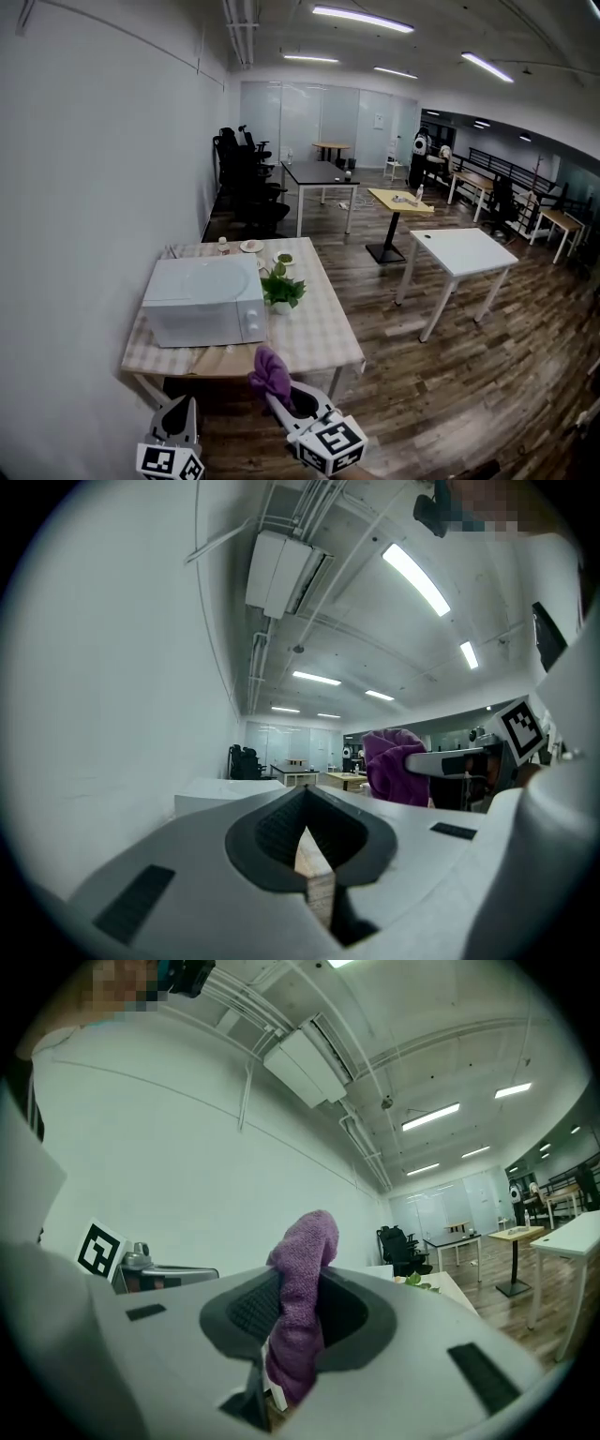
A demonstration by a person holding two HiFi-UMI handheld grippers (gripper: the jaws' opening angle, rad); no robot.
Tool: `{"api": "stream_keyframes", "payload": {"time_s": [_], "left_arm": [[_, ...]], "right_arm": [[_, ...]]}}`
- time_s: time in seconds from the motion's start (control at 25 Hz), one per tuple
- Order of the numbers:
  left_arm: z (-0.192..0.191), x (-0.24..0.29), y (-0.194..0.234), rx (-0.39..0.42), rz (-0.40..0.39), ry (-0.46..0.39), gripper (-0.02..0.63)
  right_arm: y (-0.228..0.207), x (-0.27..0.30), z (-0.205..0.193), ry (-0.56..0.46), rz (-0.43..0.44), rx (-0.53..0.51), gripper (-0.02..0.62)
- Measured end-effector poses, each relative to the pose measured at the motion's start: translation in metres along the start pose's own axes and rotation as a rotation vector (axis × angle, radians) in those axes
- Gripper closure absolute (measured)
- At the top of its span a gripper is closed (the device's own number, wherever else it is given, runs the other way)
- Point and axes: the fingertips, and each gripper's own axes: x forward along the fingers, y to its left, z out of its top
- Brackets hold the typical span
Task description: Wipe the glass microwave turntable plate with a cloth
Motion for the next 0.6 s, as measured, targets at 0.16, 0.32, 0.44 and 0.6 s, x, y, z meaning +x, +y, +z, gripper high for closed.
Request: {"api": "stream_keyframes", "payload": {"time_s": [0.16, 0.32, 0.44, 0.6], "left_arm": [[-0.003, 0.021, -0.001, -0.001, 0.01, 0.0, 0.598], [-0.01, 0.035, -0.004, -0.016, 0.013, 0.035, 0.598], [-0.012, 0.047, 0.002, -0.023, 0.019, 0.041, 0.598], [-0.009, 0.064, 0.01, -0.042, 0.007, 0.025, 0.598]], "right_arm": [[-0.023, 0.007, -0.005, 0.006, 0.01, 0.003, 0.497], [-0.043, 0.011, -0.004, -0.003, 0.004, 0.022, 0.497], [-0.053, 0.02, -0.006, 0.001, 0.002, 0.025, 0.497], [-0.065, 0.035, -0.007, 0.014, -0.015, 0.029, 0.497]]}}
